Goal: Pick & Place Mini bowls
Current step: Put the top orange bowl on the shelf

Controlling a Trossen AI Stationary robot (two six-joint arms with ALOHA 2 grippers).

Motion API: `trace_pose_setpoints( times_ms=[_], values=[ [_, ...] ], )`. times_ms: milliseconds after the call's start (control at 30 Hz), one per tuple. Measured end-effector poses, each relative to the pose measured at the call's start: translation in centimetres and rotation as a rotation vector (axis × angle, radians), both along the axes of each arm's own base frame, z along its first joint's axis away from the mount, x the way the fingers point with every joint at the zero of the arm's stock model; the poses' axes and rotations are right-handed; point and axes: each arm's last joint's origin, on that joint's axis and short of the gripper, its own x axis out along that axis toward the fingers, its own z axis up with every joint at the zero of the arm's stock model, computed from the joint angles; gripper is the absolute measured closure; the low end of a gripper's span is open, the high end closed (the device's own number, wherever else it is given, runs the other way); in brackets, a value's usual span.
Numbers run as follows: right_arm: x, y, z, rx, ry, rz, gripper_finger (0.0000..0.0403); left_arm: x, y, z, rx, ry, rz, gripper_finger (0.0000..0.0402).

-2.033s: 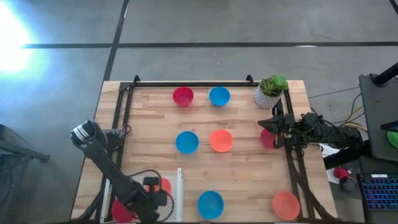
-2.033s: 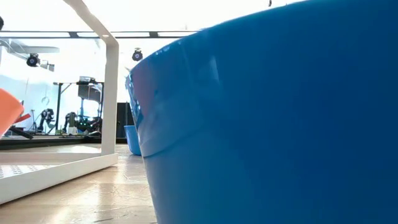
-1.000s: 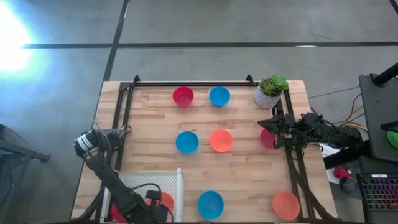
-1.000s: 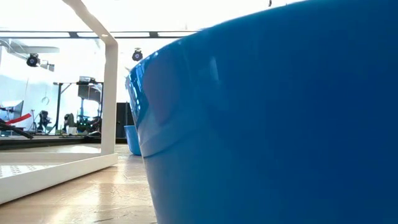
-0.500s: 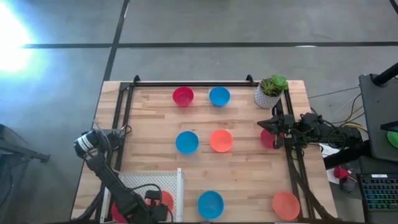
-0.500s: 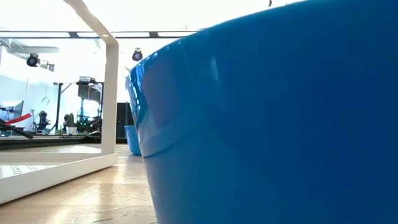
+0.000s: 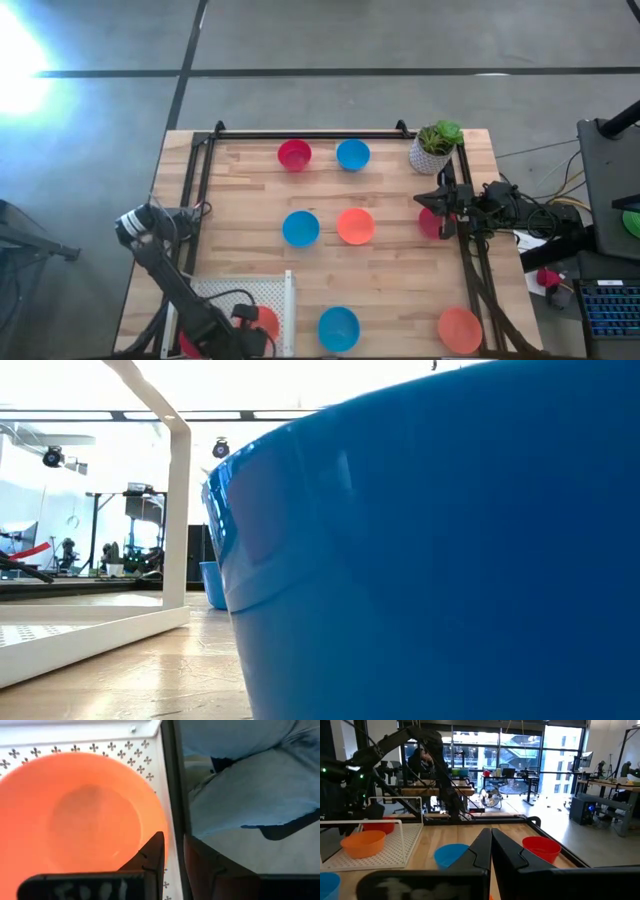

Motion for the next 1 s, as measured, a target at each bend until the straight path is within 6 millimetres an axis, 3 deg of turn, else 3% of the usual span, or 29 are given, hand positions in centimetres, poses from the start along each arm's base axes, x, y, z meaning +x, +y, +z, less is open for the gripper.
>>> trace_pose_setpoints(
  times_ms=[133,267,533,1000],
  values=[
    [0.0,0.0,0.0,0.0,-0.001,0.0,0.0394,-0.5,0.8,1.1,0.014,-0.009,0.011,0.0337],
    [0.0,0.0,0.0,0.0,-0.001,0.0,0.0394,-1.3,2.3,1.7,0.139,0.011,0.047,0.0337],
    [0.0,0.0,0.0,0.001,-0.001,0.0,0.0394,-2.4,5.7,2.5,0.464,-0.108,0.35,0.0337],
    [0.0,0.0,0.0,0.003,-0.001,0.0,0.0394,-2.2,6.9,-1.3,0.412,-0.008,0.417,0.0337]
  ],
)
